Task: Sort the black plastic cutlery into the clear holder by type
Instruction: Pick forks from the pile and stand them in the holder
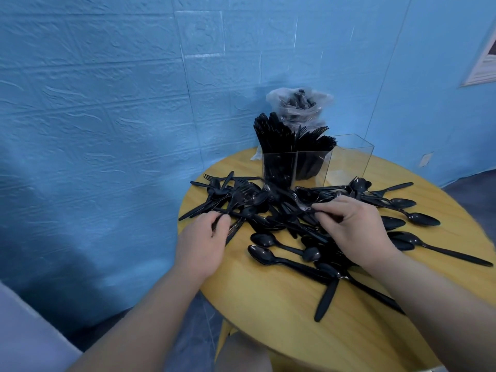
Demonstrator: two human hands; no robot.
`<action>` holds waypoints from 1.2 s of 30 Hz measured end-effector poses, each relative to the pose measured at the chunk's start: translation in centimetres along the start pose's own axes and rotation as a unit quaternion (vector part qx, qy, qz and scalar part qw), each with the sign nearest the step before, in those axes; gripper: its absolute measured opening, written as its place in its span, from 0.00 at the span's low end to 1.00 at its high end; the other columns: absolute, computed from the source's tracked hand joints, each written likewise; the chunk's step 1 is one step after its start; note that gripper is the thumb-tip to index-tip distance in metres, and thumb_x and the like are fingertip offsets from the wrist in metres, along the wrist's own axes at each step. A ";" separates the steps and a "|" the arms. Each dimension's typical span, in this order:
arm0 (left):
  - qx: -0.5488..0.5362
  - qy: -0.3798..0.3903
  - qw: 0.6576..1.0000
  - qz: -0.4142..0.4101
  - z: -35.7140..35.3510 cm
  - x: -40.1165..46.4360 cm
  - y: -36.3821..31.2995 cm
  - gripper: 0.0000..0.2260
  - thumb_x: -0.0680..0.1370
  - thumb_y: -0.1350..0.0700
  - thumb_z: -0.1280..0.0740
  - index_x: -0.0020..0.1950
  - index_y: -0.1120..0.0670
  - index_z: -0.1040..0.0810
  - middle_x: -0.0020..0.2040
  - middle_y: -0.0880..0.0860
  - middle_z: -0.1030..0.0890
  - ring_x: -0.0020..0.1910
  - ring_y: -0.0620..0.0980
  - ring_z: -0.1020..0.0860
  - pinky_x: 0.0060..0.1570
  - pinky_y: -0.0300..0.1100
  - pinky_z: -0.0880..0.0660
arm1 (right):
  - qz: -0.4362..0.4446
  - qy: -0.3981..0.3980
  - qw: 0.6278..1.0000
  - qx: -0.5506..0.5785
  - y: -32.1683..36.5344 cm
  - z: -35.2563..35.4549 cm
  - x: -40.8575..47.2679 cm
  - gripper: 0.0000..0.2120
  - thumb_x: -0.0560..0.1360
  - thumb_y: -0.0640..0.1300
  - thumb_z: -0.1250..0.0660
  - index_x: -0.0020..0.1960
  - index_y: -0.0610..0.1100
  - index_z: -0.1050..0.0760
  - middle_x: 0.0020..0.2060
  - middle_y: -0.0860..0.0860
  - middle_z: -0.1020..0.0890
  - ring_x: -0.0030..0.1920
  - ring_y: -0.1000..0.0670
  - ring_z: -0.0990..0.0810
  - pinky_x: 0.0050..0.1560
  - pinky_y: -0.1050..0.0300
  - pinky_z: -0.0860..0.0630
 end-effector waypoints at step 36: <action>0.081 0.081 0.950 -0.290 0.1 2.9 -16.5 0.10 0.83 0.52 0.47 0.57 0.49 0.26 0.41 0.46 0.25 0.42 0.49 0.26 0.42 0.43 0.30 | -0.120 -0.095 0.942 0.297 1.4 6.4 5.6 0.08 0.76 0.39 0.33 0.46 0.49 0.18 0.36 0.55 0.16 0.40 0.57 0.18 0.50 0.59 0.21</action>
Point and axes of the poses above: each hand's wrist, its own x-axis towards the middle knuckle, its own z-axis out of the back of the hand, y = z × x, the point moved 5 cm from there along x, towards the middle knuckle
